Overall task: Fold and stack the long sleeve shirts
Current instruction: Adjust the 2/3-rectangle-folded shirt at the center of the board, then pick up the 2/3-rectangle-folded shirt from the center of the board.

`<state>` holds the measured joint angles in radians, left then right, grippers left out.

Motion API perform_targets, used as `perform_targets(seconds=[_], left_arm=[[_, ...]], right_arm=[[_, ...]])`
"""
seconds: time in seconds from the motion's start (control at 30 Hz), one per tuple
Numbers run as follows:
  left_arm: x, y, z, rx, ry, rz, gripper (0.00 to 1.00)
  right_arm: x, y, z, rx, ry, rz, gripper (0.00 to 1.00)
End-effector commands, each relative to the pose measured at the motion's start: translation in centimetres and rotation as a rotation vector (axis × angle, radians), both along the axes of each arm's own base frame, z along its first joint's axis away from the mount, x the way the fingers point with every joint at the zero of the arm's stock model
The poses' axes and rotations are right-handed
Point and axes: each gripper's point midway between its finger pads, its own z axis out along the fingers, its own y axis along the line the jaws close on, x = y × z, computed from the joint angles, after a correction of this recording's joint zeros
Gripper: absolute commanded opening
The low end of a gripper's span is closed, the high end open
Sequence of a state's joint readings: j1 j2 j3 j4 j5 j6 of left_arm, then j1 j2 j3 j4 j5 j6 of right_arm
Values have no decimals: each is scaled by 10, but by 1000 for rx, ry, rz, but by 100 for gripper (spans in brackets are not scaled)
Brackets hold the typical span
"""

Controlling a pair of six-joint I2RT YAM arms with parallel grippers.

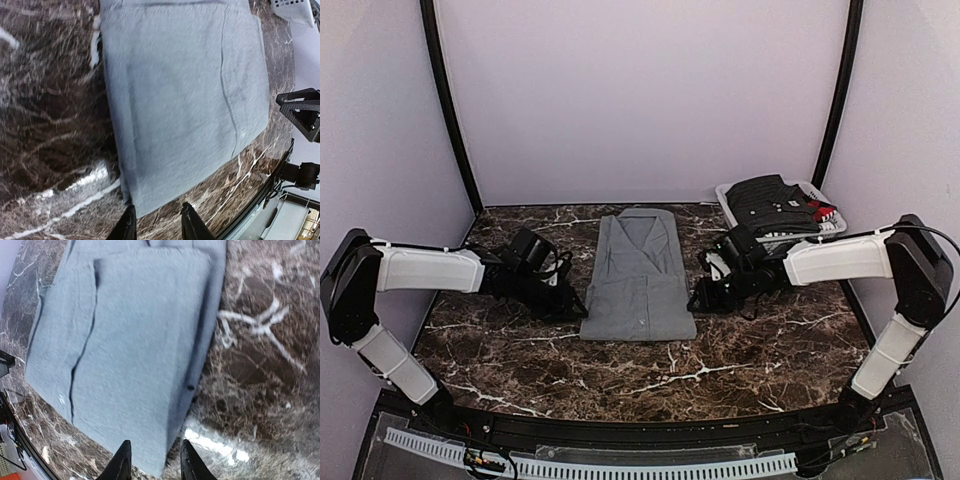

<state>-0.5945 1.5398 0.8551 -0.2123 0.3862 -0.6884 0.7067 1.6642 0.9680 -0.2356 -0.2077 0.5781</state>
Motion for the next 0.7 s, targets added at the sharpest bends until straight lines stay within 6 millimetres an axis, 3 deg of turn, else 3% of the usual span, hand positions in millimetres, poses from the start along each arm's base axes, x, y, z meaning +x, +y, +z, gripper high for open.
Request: perform_targets(seconds=[0.0, 0.2, 0.67], left_arm=[[-31, 9, -8, 3, 54, -16, 30], [-54, 12, -20, -28, 77, -24, 29], [-58, 8, -39, -9, 89, -29, 28]], right_arm=[[-24, -12, -9, -4, 56, -31, 30], [-46, -6, -19, -10, 78, 8, 30], [-59, -1, -42, -41, 113, 10, 28]])
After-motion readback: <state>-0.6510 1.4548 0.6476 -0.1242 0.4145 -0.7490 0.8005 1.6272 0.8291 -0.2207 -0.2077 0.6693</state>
